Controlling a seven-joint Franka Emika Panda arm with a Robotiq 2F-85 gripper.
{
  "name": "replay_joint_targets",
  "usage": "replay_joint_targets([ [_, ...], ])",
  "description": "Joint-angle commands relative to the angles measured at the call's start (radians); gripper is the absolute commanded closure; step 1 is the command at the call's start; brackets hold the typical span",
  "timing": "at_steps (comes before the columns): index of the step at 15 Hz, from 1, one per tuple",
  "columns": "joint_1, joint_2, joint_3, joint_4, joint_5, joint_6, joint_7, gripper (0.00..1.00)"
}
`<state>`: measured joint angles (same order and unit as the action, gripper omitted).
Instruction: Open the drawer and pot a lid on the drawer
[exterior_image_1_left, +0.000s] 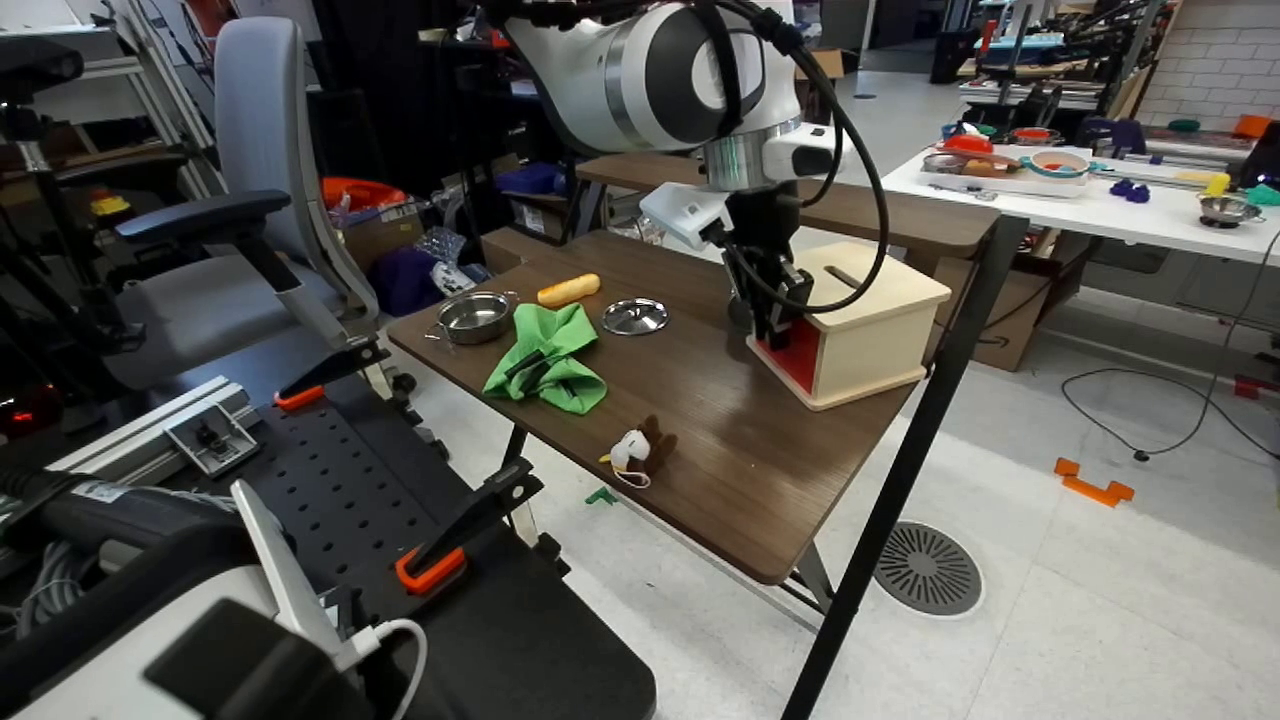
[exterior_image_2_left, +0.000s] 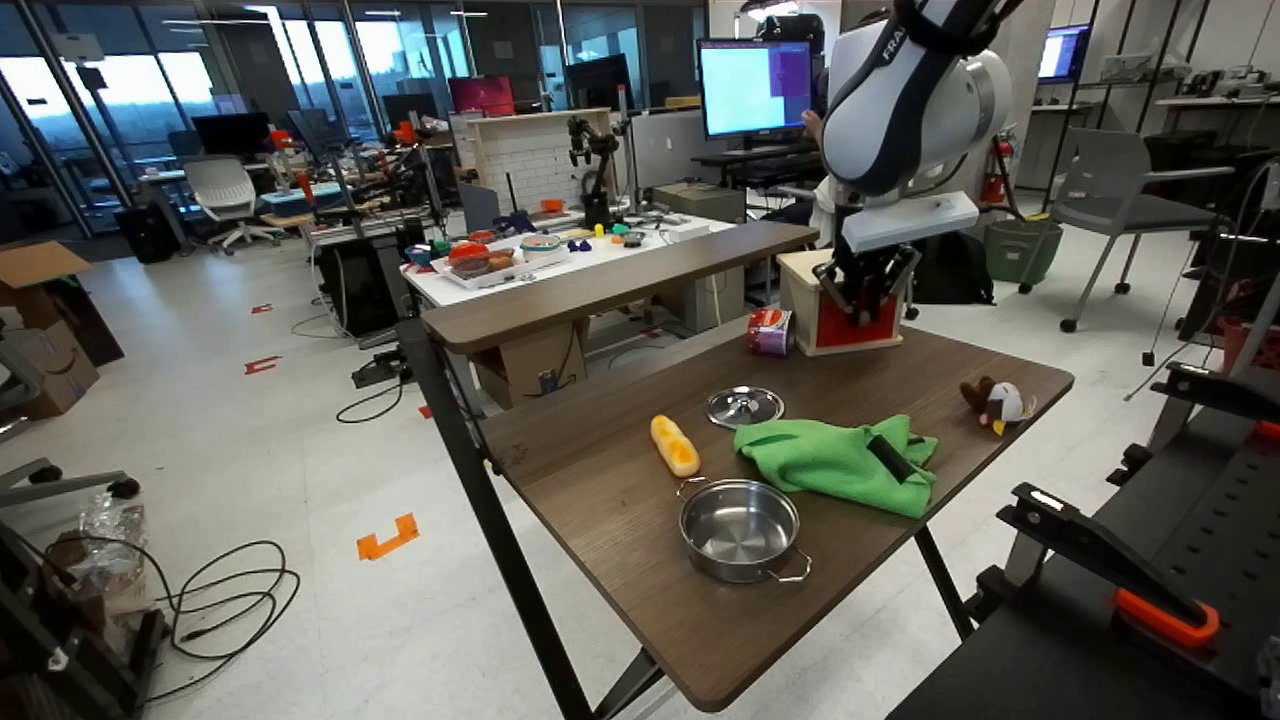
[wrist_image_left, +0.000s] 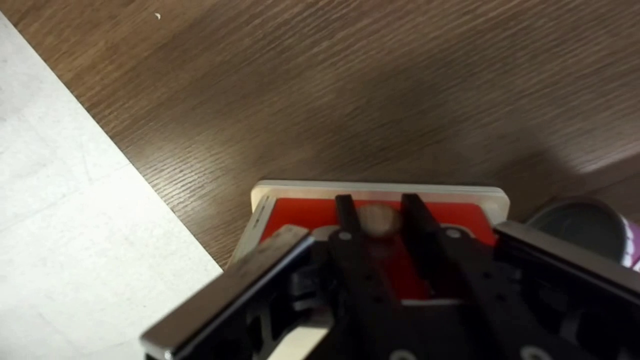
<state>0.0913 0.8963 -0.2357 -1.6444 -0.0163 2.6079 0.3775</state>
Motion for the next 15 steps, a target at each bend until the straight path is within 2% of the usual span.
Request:
replay_joint_targets([
  [1, 0.011, 0.02, -0.033, 0.011, -0.026, 0.004, 0.027, 0.93],
  [7, 0.017, -0.015, -0.025, -0.019, -0.018, -0.089, 0.044, 0.93],
  [15, 0.037, -0.053, -0.017, -0.087, -0.034, -0.158, 0.049, 0.93],
])
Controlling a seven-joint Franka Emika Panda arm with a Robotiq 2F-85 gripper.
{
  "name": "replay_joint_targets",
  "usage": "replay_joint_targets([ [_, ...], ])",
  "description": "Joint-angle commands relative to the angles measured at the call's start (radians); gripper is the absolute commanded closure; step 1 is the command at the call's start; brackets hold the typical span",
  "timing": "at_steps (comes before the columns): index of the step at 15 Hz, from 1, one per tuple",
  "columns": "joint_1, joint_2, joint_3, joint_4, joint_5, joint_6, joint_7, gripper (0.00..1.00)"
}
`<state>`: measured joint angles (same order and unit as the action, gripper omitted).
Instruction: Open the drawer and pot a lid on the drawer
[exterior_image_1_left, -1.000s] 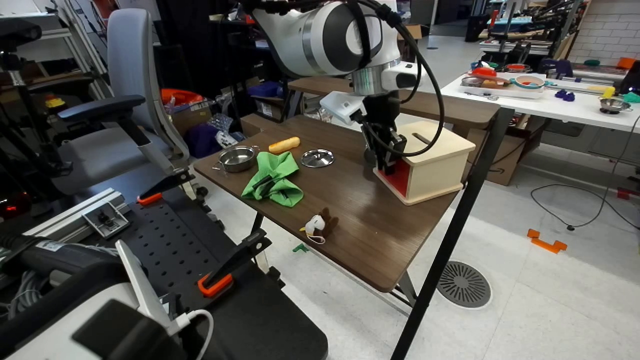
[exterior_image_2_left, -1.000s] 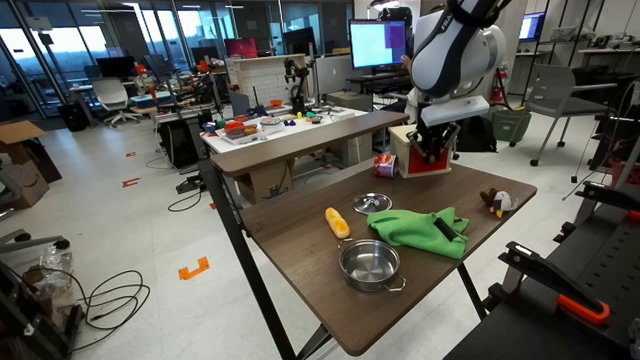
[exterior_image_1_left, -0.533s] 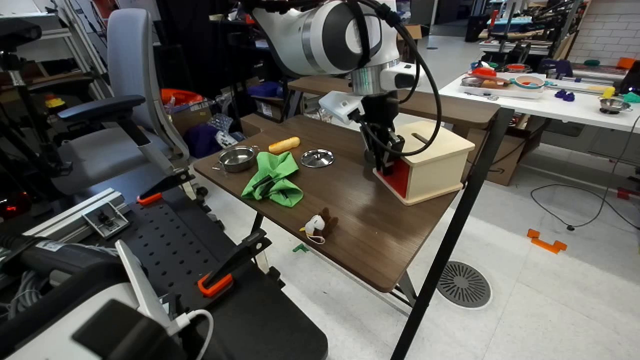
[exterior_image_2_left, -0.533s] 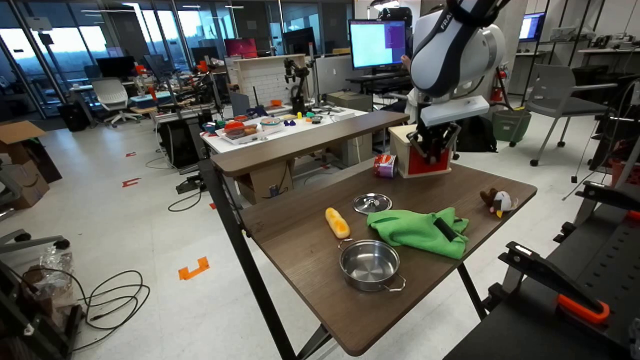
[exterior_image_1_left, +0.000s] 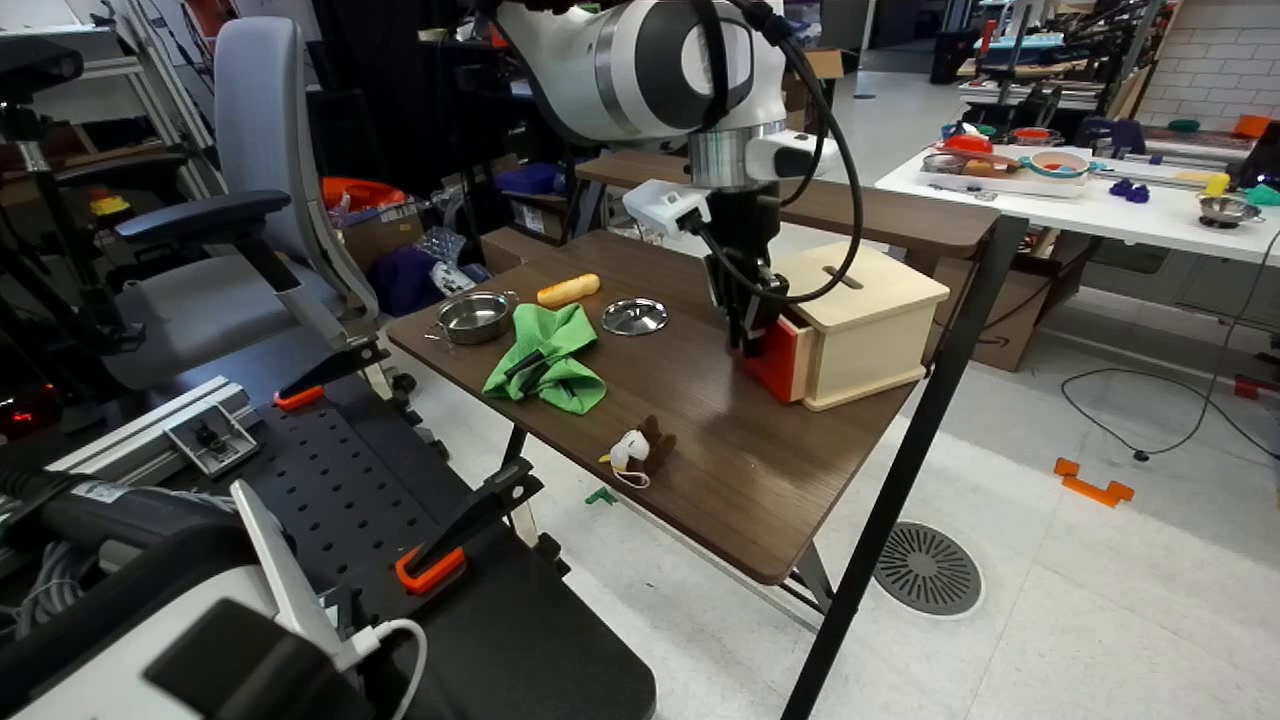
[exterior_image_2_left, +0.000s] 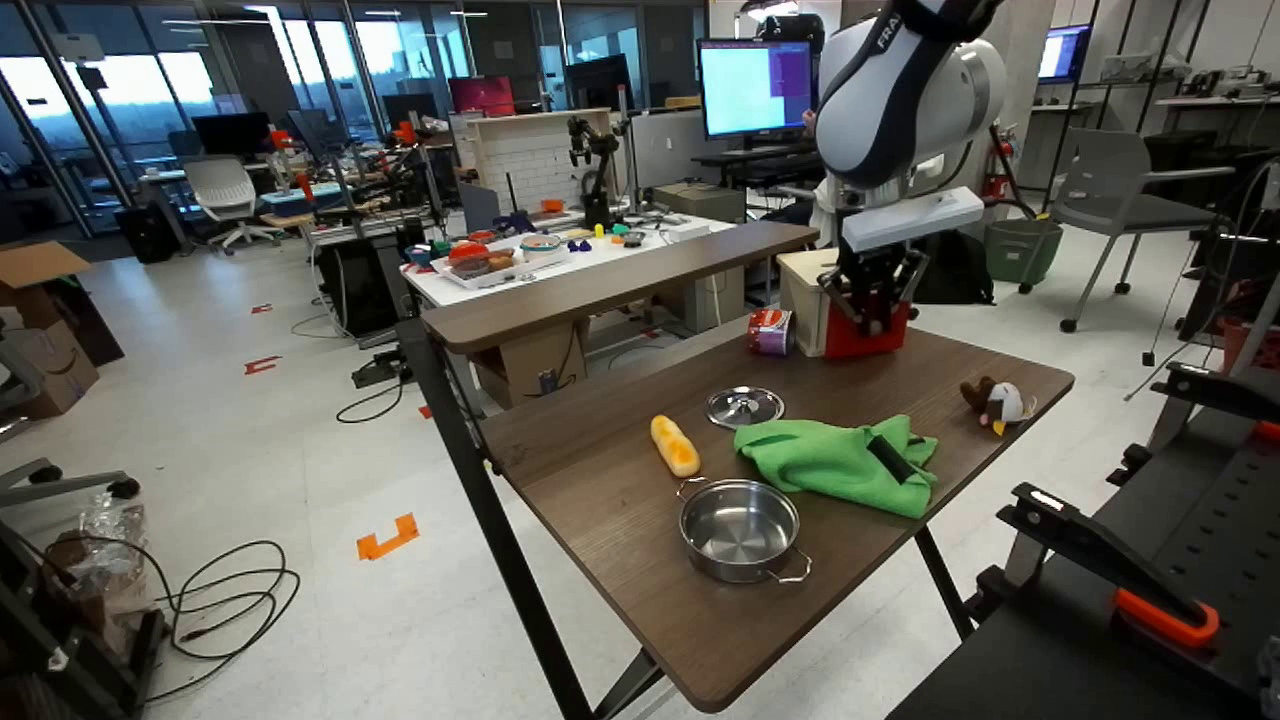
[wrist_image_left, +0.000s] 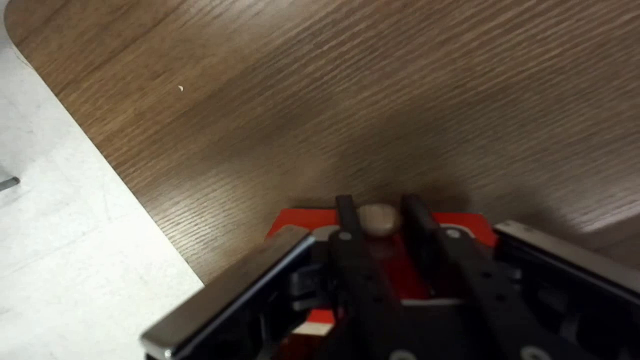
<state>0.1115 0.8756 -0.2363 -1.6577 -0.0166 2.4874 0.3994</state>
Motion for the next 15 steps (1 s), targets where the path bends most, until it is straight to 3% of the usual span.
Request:
replay_joint_targets([
  [1, 0.023, -0.038, -0.017, -0.09, -0.038, -0.035, 0.029, 0.93],
  [9, 0.065, -0.081, -0.024, -0.198, -0.104, -0.013, 0.066, 0.93],
  [10, 0.068, -0.082, -0.024, -0.201, -0.109, -0.018, 0.074, 0.48],
  [11, 0.068, -0.086, -0.023, -0.206, -0.11, -0.022, 0.079, 0.47],
  [15, 0.061, -0.082, -0.028, -0.224, -0.109, -0.095, 0.104, 0.19],
])
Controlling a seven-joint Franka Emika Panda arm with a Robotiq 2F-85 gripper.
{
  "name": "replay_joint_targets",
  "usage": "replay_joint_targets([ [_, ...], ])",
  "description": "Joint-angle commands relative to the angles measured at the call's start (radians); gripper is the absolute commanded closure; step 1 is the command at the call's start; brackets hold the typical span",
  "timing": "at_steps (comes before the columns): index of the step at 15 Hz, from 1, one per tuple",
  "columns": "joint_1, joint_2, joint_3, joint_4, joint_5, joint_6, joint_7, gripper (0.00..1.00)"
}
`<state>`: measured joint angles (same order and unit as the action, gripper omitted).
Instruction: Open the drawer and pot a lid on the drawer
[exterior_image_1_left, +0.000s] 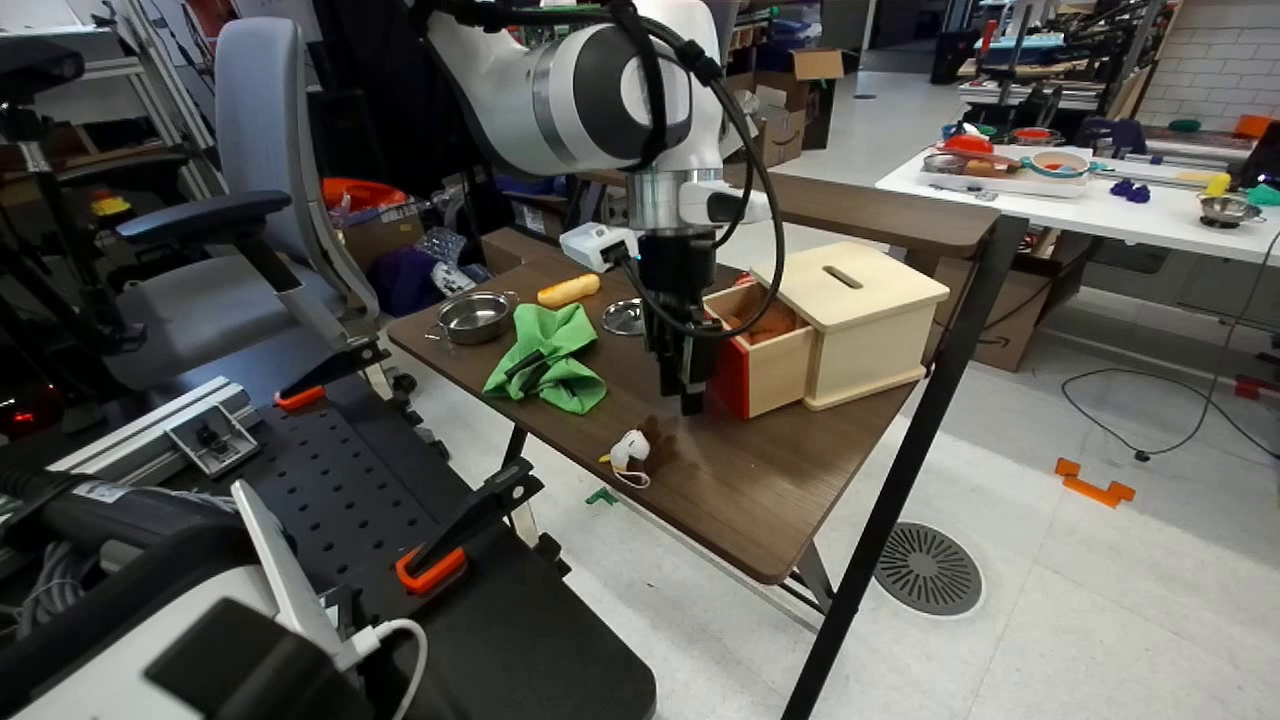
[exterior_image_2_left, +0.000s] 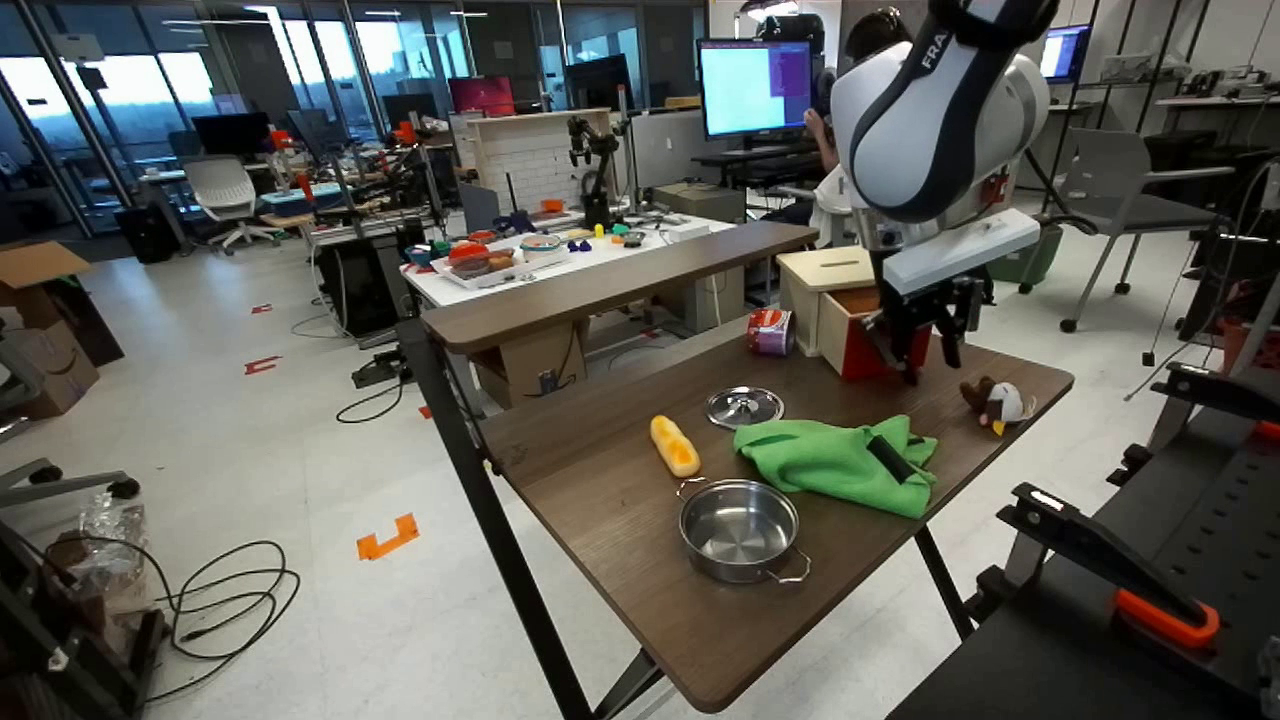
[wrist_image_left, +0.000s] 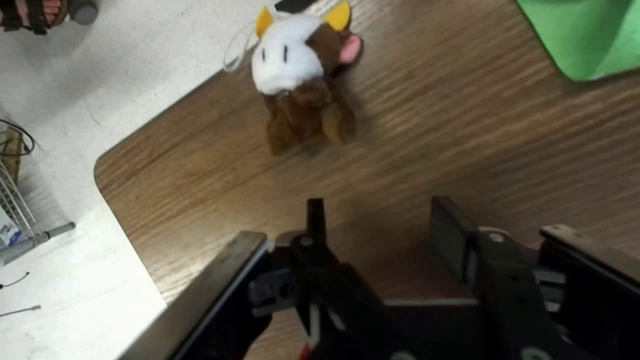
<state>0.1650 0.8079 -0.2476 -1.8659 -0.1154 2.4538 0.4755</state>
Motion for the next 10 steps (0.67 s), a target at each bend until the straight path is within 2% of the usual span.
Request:
replay_joint_targets([
  [1, 0.0, -0.021, -0.014, -0.016, -0.004, -0.091, 0.026, 0.11],
  [3, -0.011, -0.047, -0.006, -0.022, 0.004, -0.146, 0.019, 0.0],
  [7, -0.014, -0.117, 0.018, -0.044, 0.006, -0.215, 0.01, 0.0],
  [10, -0.023, -0.165, 0.063, -0.041, 0.031, -0.183, 0.003, 0.0],
])
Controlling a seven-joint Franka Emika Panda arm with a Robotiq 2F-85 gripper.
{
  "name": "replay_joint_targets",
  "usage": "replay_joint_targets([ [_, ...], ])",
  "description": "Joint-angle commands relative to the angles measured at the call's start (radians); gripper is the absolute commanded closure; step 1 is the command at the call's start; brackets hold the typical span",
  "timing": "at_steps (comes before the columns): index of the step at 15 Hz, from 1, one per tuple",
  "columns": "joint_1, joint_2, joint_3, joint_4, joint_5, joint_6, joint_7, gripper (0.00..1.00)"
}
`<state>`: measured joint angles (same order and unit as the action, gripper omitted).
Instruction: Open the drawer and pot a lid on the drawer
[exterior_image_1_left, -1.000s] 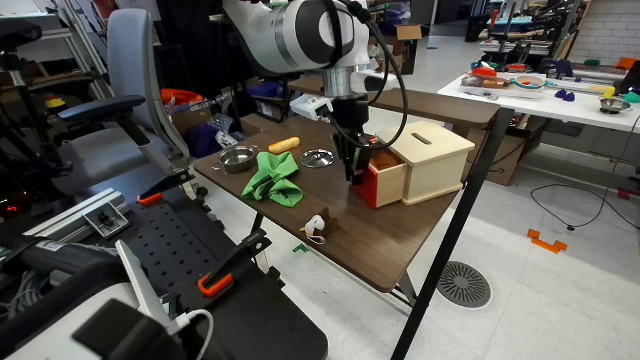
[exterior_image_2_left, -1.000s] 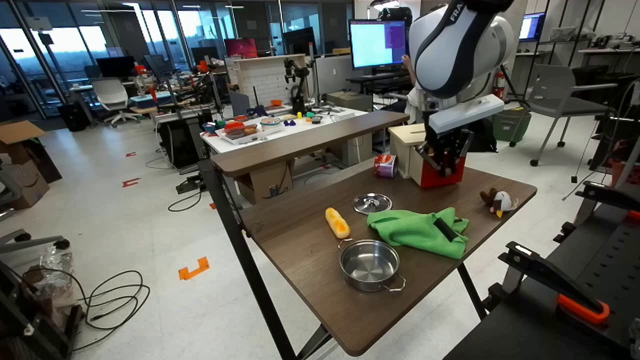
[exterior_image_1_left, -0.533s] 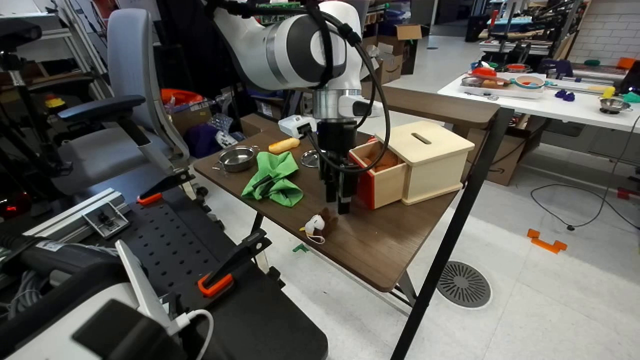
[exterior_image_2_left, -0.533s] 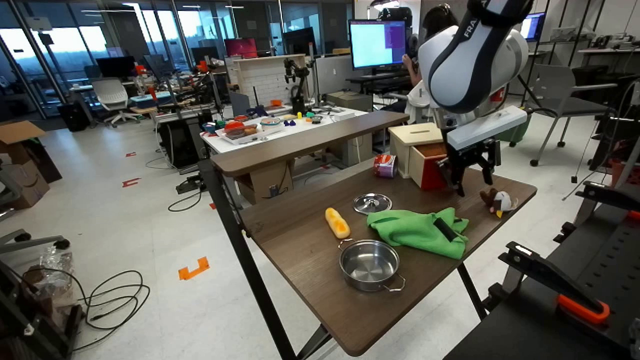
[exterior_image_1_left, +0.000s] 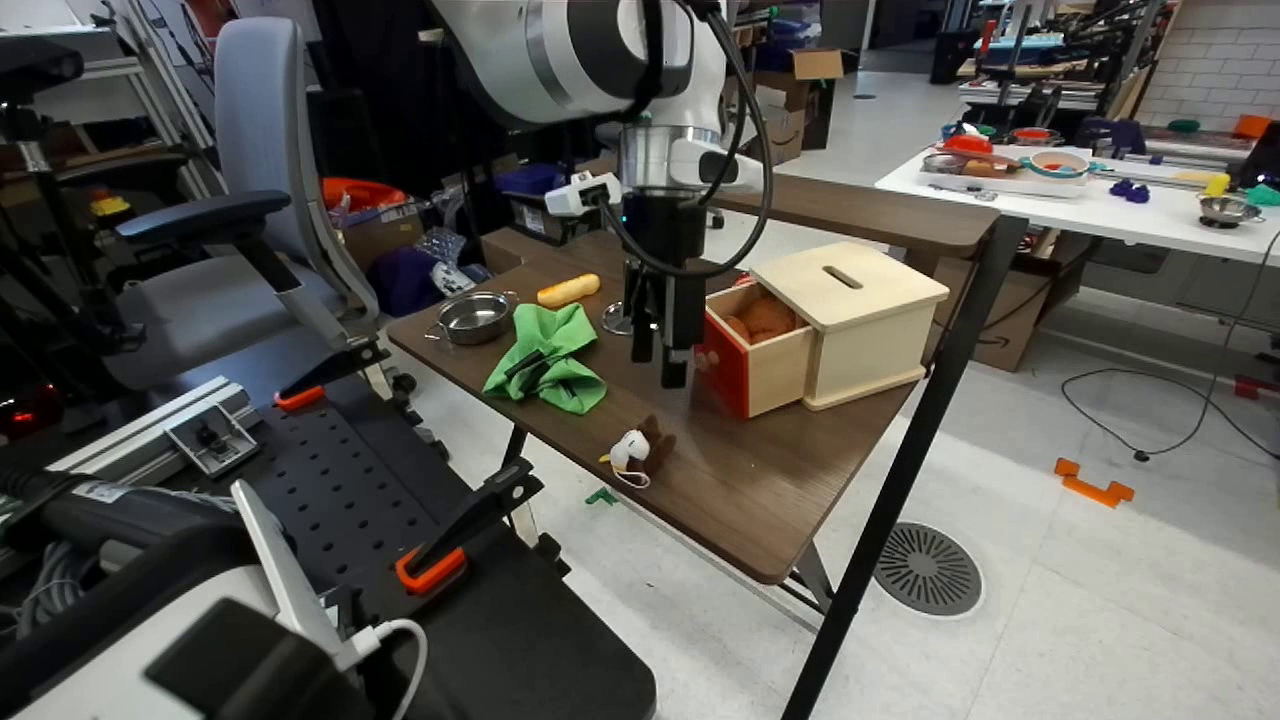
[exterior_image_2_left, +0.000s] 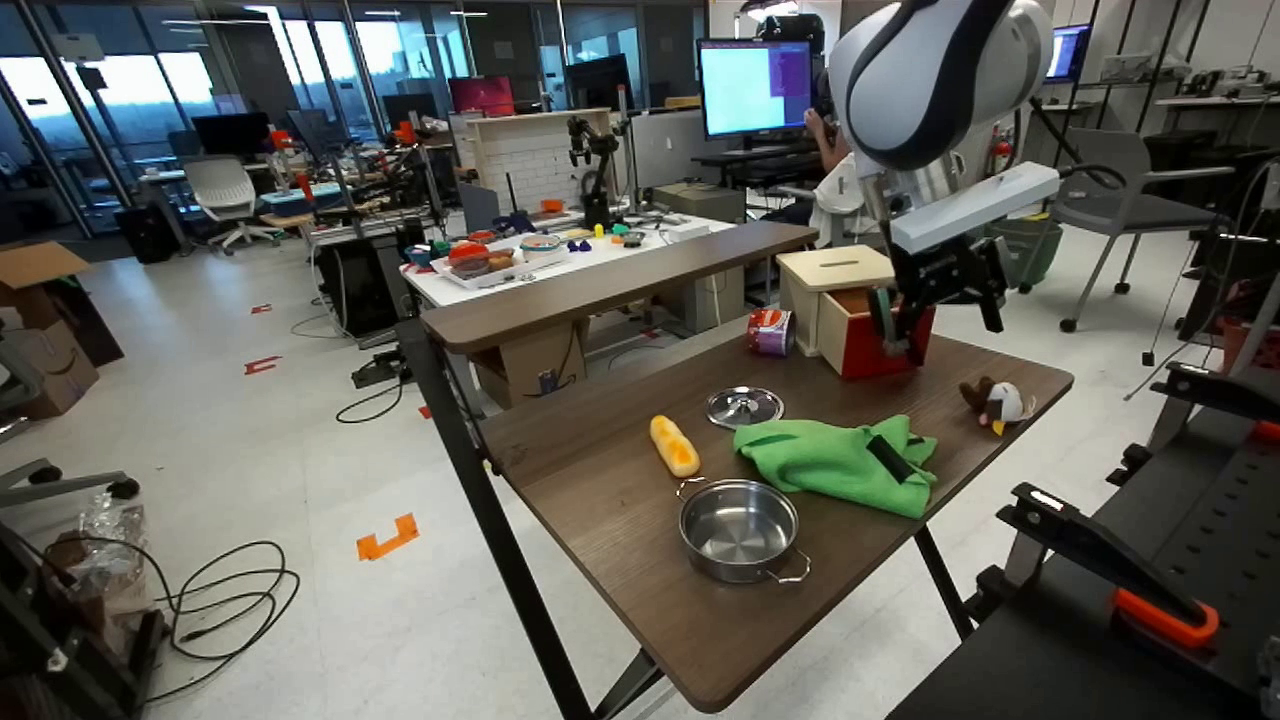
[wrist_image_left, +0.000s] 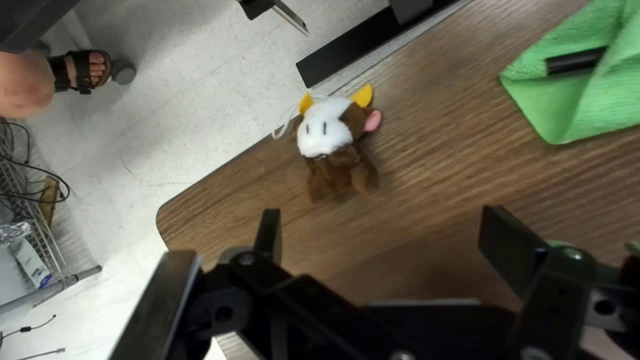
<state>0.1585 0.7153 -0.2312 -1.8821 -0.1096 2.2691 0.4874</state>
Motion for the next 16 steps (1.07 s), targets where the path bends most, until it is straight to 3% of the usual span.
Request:
replay_joint_targets([
  [1, -0.016, -0.083, 0.062, -0.024, 0.035, 0.034, -0.007, 0.0],
  [4, 0.004, -0.096, 0.089, -0.013, 0.039, 0.129, 0.011, 0.0],
  [5, -0.003, -0.074, 0.078, 0.004, 0.029, 0.077, 0.004, 0.0],
  [14, 0.003, -0.081, 0.089, 0.003, 0.032, 0.11, 0.008, 0.0],
  [16, 0.02, -0.07, 0.065, 0.004, 0.008, 0.152, 0.045, 0.0],
])
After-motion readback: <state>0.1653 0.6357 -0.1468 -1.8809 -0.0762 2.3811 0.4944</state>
